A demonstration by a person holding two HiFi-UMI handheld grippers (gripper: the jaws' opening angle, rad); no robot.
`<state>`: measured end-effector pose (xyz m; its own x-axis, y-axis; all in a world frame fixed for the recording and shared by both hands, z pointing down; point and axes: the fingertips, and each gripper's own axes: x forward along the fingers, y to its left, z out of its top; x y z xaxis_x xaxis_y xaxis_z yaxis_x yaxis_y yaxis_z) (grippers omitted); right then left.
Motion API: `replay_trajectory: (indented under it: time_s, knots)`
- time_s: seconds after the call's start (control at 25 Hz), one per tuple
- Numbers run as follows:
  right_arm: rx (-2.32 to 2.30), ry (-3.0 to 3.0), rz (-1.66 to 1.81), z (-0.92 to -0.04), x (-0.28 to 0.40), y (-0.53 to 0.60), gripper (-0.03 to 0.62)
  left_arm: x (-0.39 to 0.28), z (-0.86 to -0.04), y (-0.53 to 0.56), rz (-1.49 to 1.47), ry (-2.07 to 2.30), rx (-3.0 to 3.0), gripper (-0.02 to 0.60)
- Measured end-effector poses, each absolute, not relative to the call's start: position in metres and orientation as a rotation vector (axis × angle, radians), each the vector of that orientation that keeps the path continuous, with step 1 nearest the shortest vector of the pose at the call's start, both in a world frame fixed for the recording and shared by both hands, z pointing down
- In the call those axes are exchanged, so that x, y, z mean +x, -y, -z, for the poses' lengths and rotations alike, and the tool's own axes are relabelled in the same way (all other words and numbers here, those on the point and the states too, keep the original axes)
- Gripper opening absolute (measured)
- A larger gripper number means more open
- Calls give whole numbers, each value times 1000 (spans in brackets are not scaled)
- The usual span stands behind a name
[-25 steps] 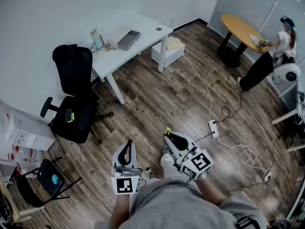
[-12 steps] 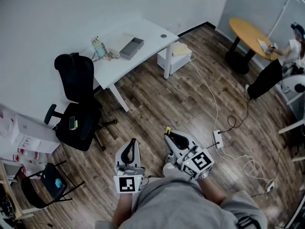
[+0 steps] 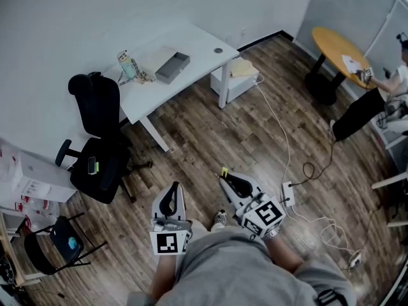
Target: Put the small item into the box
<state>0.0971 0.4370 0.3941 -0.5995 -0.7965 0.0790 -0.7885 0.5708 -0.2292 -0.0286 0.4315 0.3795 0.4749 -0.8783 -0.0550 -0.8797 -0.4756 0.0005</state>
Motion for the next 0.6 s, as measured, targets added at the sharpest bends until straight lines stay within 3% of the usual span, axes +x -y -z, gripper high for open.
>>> replay_trajectory:
  time_s: [0.6]
  knots:
    - [-1414,-2765,447,-408,97,-383,67,-36,-389,-379,-40,-1629,-2678,37]
